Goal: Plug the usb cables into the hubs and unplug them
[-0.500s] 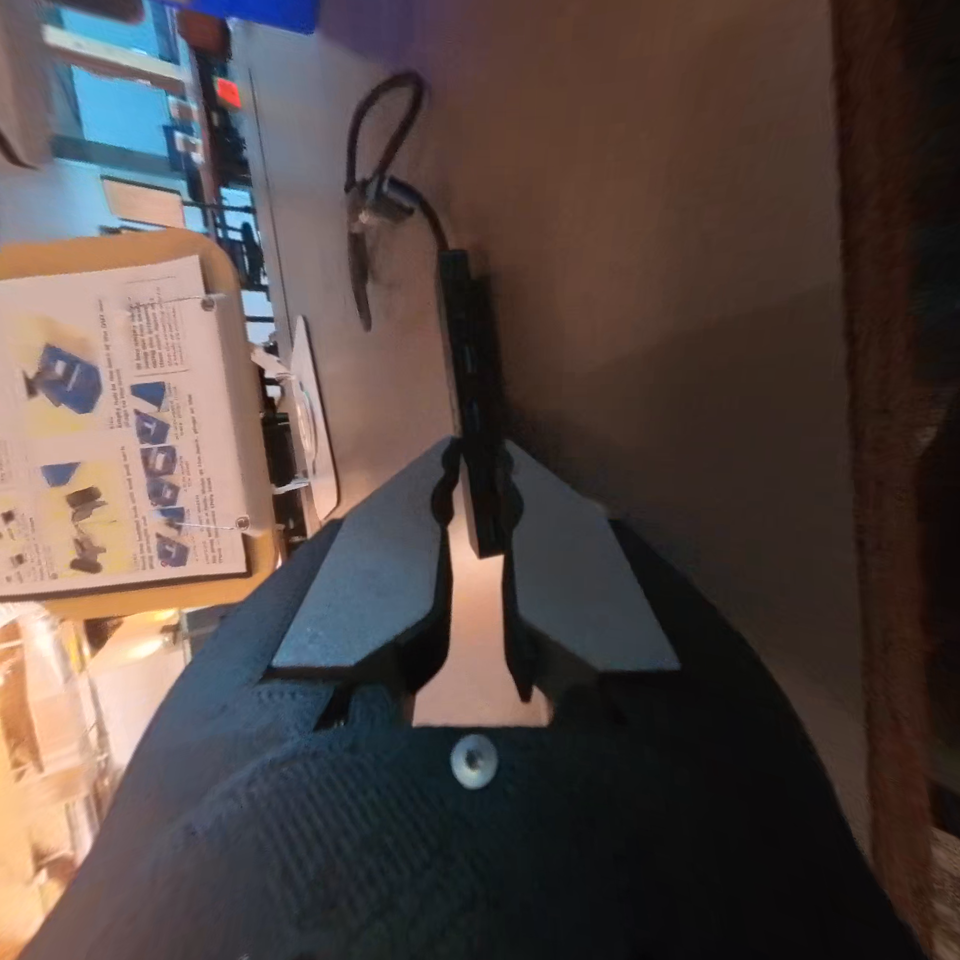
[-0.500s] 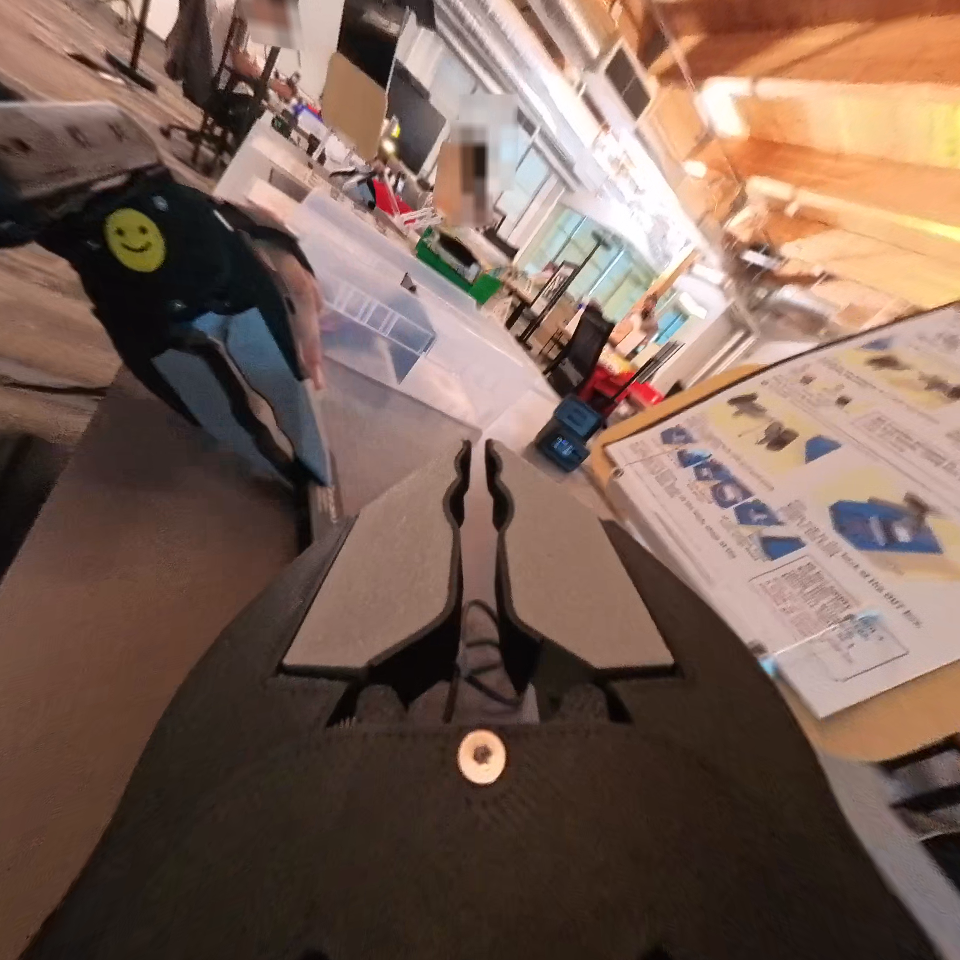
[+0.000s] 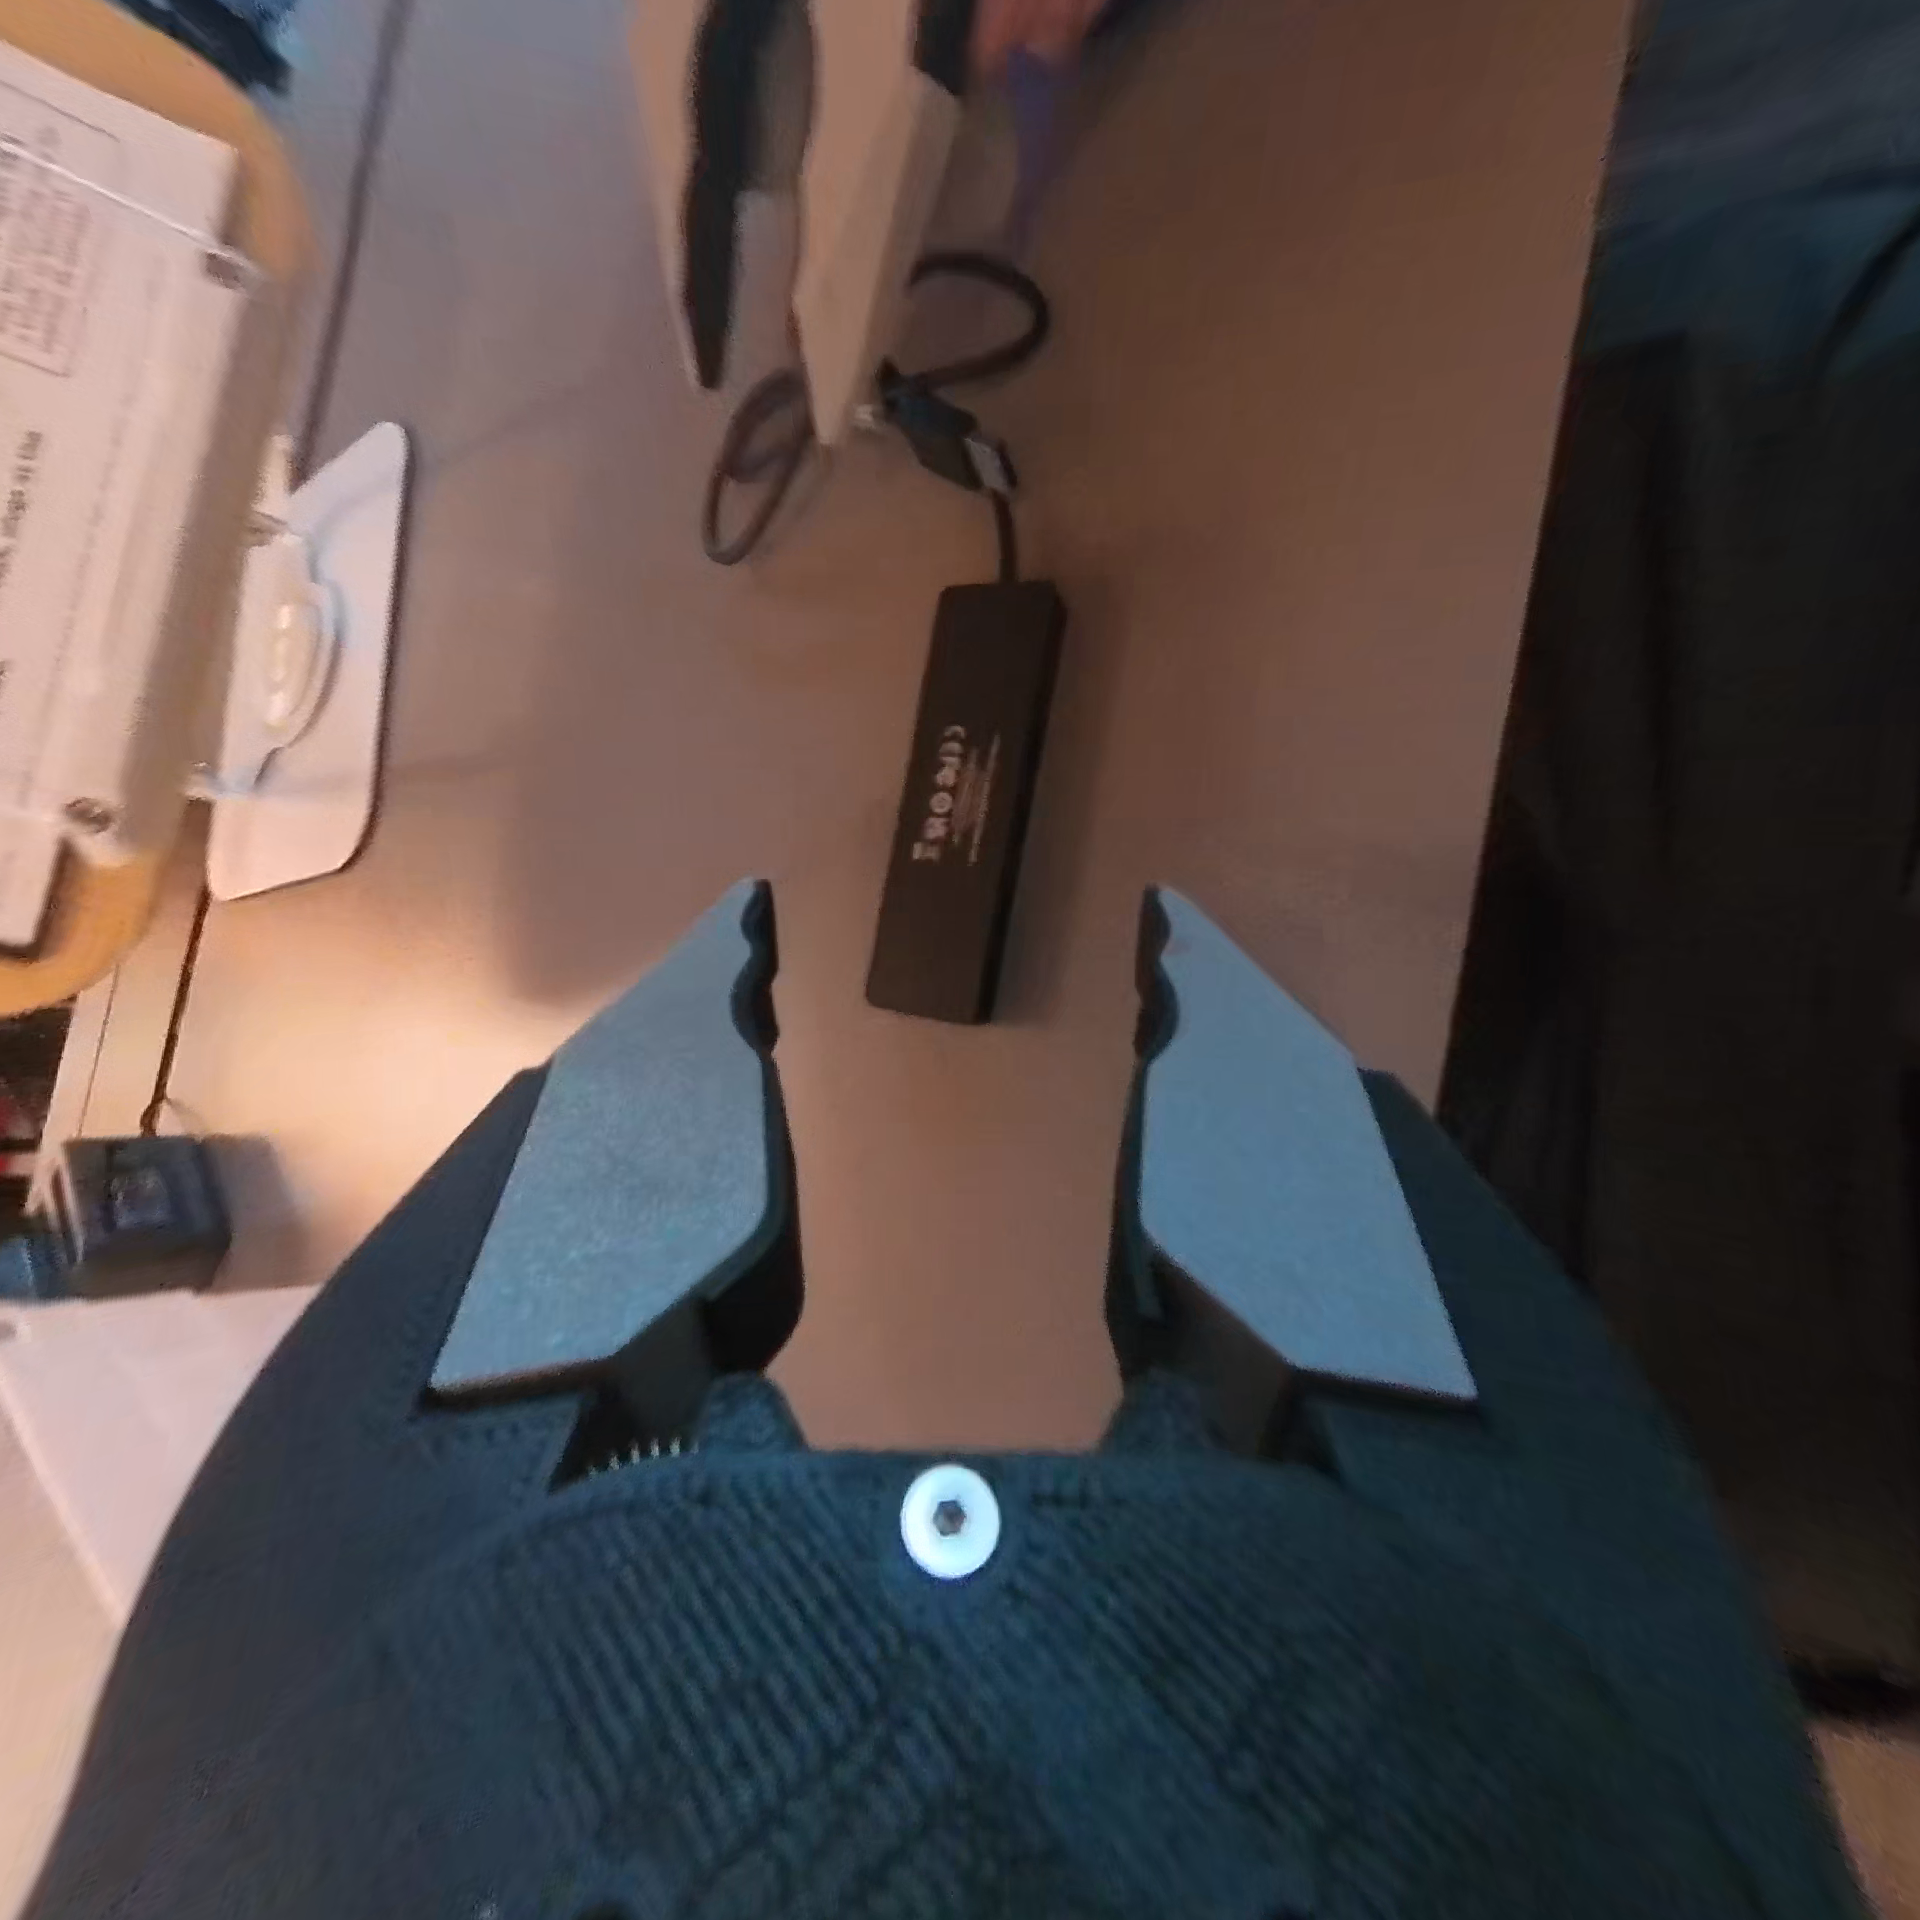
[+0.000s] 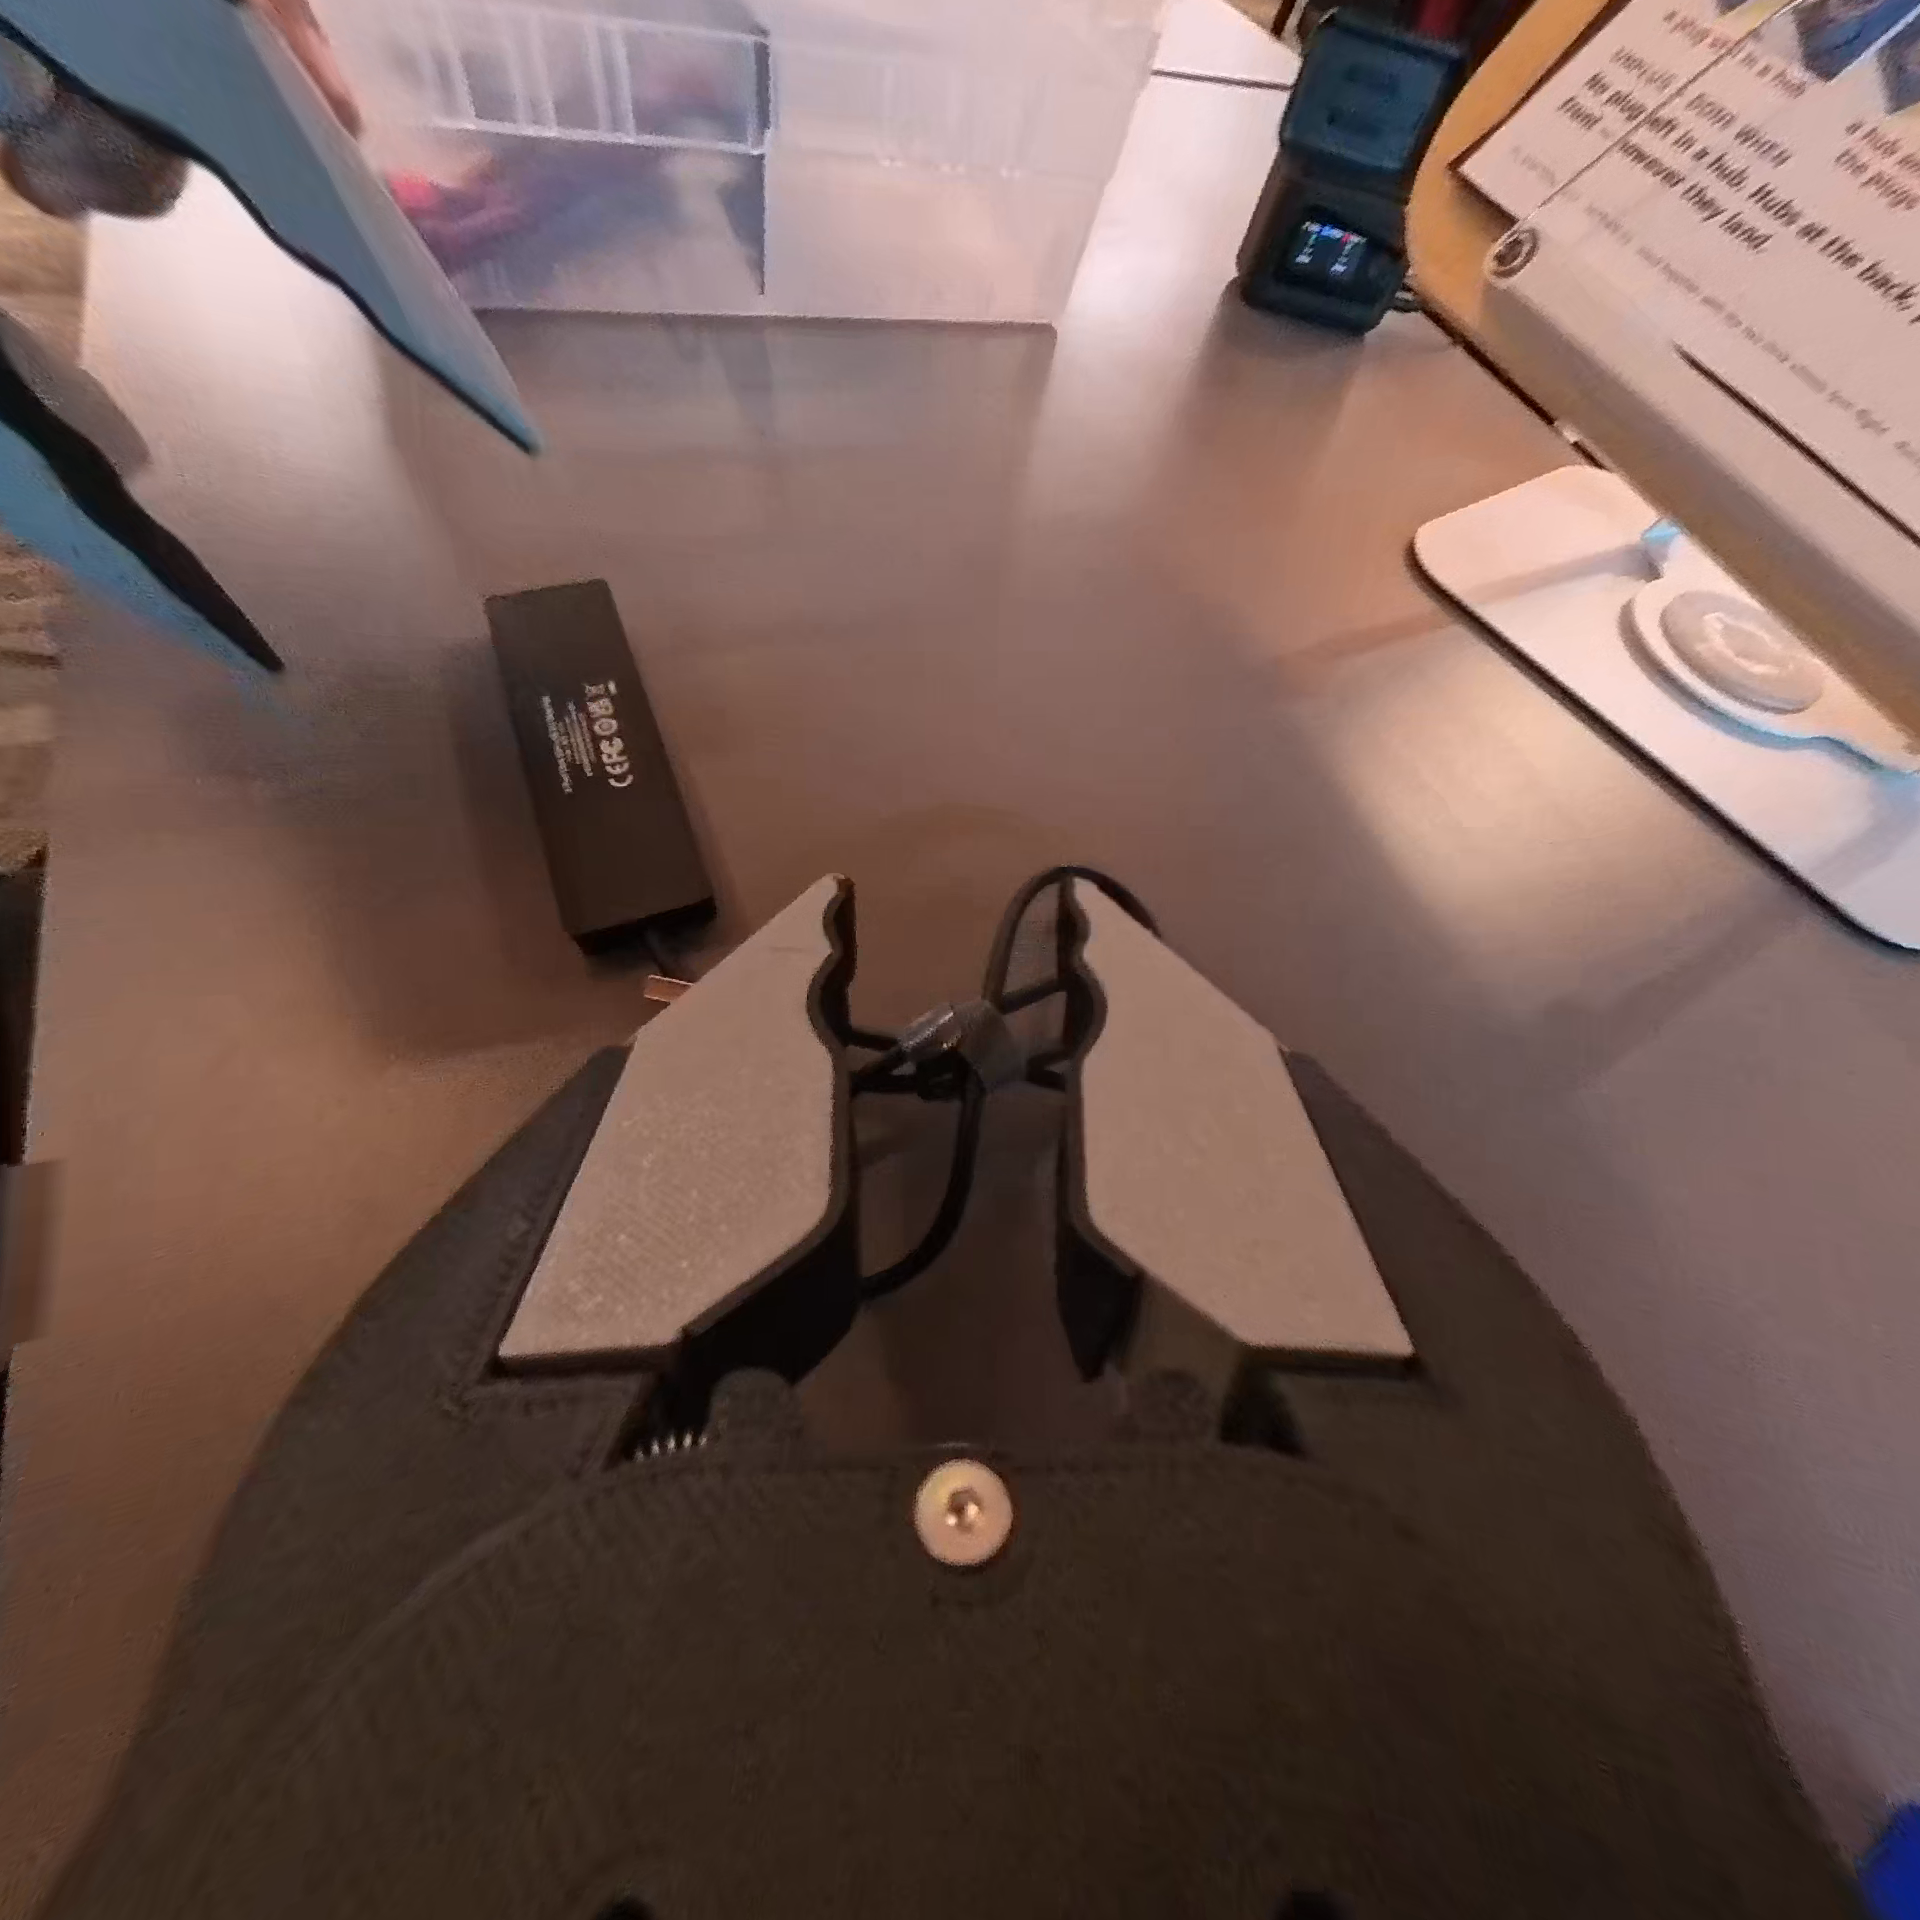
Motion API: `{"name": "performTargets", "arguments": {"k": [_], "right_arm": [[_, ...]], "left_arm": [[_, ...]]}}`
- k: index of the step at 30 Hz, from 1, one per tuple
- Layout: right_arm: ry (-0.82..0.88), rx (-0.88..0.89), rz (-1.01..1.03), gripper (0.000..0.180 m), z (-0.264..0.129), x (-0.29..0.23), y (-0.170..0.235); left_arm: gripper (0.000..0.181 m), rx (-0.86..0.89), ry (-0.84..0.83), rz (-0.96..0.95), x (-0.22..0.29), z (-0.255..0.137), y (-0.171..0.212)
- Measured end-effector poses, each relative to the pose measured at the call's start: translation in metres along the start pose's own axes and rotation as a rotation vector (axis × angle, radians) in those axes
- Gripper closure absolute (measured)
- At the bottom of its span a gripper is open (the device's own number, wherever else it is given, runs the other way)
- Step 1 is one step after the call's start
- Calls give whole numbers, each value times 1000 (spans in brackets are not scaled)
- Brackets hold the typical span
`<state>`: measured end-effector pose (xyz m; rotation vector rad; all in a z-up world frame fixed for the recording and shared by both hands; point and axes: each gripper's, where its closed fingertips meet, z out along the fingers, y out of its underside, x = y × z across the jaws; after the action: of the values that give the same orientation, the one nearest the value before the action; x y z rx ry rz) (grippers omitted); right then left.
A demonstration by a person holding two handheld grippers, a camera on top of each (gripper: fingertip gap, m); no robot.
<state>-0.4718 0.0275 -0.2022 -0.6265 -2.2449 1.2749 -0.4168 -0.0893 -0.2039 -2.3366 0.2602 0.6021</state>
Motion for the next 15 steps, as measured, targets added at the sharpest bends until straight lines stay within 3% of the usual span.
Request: {"name": "performTargets", "arguments": {"k": [5,6,12,15], "right_arm": [[70,16,-10,142,-3,7,-1],[74,11,-13,143,-2,7,-1],[100,-22,-23,143,1,9,3],[110,-21,-25,145,1,10,3]], "left_arm": [[124,183,2,-114,-23,-57,-12],[127,135,-5,-107,-32,-65,-1],[108,-246,-206,-201,-126,-119,104],[125,-275,-145,-467,-140,-131,138]]}}
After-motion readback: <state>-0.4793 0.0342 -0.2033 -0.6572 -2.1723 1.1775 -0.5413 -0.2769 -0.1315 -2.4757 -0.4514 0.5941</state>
